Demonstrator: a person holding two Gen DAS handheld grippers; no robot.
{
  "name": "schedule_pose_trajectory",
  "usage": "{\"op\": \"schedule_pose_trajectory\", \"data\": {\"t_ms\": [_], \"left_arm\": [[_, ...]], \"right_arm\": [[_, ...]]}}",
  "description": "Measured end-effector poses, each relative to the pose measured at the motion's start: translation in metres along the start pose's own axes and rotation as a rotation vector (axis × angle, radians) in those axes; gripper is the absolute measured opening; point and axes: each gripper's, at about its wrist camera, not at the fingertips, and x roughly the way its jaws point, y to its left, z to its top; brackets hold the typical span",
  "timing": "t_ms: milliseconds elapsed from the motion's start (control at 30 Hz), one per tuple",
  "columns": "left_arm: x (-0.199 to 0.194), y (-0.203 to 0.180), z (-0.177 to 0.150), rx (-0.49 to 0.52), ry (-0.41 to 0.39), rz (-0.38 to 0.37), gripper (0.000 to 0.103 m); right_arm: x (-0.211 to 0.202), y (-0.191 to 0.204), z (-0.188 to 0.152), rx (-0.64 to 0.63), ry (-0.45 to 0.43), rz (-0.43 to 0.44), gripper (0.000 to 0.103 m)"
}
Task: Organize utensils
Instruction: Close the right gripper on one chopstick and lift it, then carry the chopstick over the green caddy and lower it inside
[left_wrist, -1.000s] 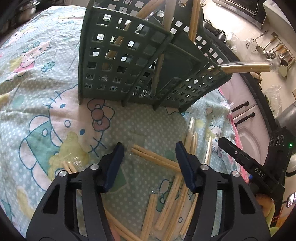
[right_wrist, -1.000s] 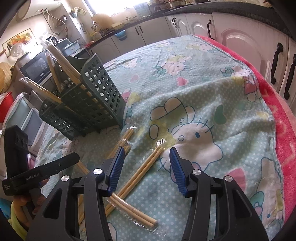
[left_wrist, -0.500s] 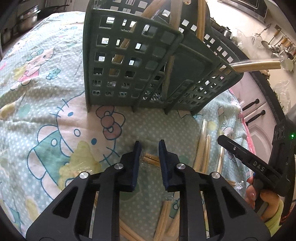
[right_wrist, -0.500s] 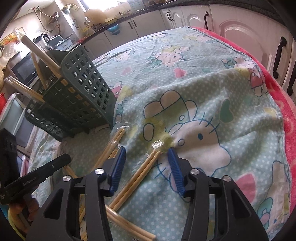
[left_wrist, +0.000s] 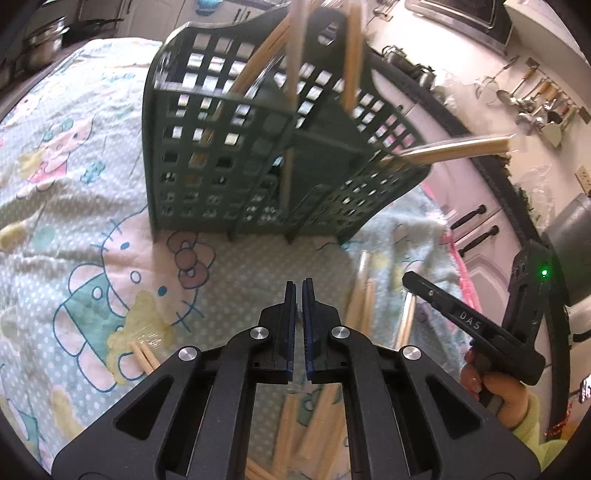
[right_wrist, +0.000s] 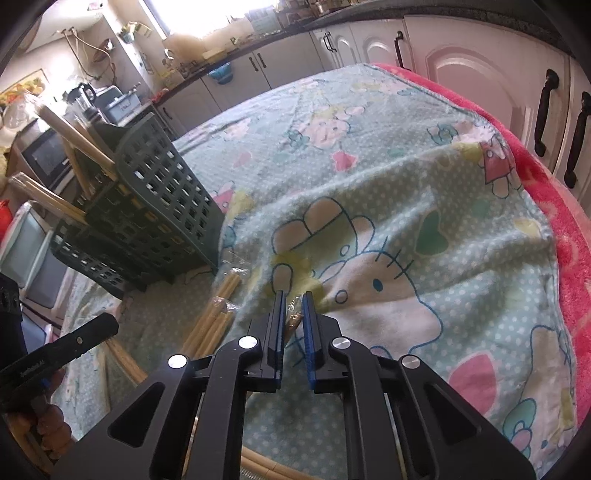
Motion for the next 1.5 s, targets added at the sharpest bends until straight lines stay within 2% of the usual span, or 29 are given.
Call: {"op": "schedule_pose_trajectory", "data": {"t_ms": [600,1133,1500], "left_arm": [[-0.074,-0.017,0.022,0.043,-0.180,-0.064,0.000],[-0.114,-0.016,0.038,0.017,-0.253,-0.151,0.000],[-0.142,-0.023,0.054,0.057,-0.322,-0.142,0.000]], "right_arm": [[-0.077,0.024,0.019,-0.072,-0.212,0.066,0.007],[-0.110,0.072,0.030,-0.182,-0.290,0.137,0.005],[-0.128,0.101,0.041,-0.241,-0.339,0.173,0.005]]}}
